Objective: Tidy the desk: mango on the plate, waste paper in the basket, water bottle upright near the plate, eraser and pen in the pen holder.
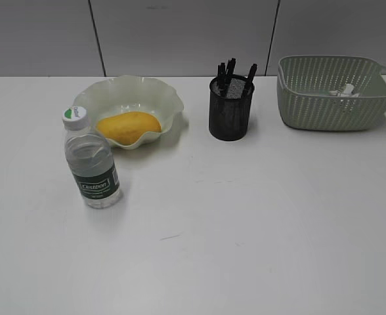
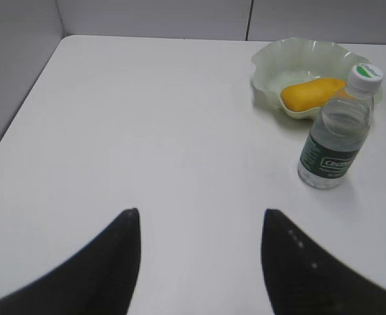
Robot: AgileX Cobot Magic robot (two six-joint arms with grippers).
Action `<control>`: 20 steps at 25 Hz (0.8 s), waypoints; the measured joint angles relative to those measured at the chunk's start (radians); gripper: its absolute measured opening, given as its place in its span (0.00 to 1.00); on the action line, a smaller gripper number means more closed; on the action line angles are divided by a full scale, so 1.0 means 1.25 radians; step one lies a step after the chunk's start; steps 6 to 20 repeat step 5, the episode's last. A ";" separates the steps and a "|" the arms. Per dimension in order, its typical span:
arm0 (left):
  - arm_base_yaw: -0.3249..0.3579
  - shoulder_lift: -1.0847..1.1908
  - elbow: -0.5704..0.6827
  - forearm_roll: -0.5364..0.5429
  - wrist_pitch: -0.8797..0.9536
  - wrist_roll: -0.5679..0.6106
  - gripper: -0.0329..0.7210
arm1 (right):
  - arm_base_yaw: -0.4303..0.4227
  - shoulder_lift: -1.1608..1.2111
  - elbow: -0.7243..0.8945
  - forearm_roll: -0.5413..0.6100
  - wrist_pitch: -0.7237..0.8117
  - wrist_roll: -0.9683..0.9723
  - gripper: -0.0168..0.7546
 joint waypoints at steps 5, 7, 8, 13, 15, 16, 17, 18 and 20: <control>0.000 0.000 0.000 0.000 0.000 0.000 0.62 | 0.000 0.000 0.000 0.001 0.000 0.000 0.62; 0.000 0.000 0.000 0.000 0.000 0.000 0.62 | 0.000 0.000 0.000 0.001 0.000 0.000 0.62; 0.000 0.000 0.000 0.000 0.000 0.000 0.62 | 0.000 0.000 0.000 0.001 0.000 0.000 0.62; 0.000 0.000 0.000 0.000 0.000 0.000 0.62 | 0.000 0.000 0.000 0.001 0.000 0.000 0.62; 0.000 0.000 0.000 0.000 0.000 0.000 0.62 | 0.000 0.000 0.000 0.001 0.000 0.000 0.62; 0.000 0.000 0.000 0.000 0.000 0.000 0.62 | 0.000 0.000 0.000 0.001 0.000 0.000 0.62; 0.000 0.000 0.000 0.000 0.000 0.000 0.62 | 0.000 0.000 0.000 0.001 0.000 0.000 0.62; 0.000 0.000 0.000 0.000 0.000 0.000 0.62 | 0.000 0.000 0.000 0.001 0.000 0.000 0.62; 0.000 0.000 0.000 0.000 0.000 0.000 0.62 | 0.000 0.000 0.000 0.001 0.000 0.000 0.62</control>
